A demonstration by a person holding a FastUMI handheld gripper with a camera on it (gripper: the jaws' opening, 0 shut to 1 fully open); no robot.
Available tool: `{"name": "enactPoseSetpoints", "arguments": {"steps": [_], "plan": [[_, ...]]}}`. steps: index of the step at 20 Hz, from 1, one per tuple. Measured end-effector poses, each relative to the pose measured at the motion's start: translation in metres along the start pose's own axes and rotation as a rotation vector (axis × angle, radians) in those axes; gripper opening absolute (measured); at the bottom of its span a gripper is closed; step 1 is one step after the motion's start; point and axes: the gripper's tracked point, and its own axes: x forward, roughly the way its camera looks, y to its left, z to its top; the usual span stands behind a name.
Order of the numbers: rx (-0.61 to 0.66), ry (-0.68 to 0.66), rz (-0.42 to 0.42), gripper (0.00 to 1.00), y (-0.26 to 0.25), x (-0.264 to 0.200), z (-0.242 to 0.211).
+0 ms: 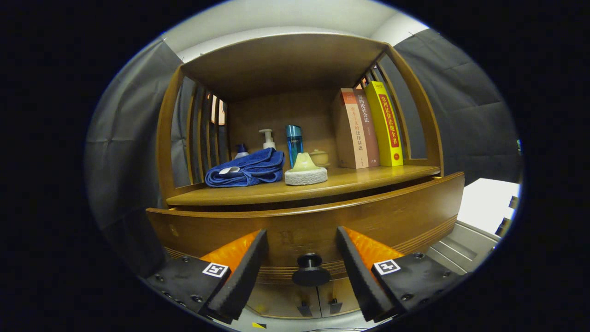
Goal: Pull open the drawer, take out the items inside it, and place them on the countertop above the cabinet.
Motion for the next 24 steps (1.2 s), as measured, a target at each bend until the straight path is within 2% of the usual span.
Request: {"name": "enactPoseSetpoints", "arguments": {"steps": [9,15,20,24], "plan": [[-0.006,0.021,0.004,0.99,0.001,0.036,-0.005],[0.001,0.000,-0.002,0.99,0.005,0.032,0.008],[-0.034,-0.073,-0.043,0.98,-0.001,-0.029,0.078],[0.005,-0.093,-0.041,0.98,-0.007,-0.087,0.136]]}}
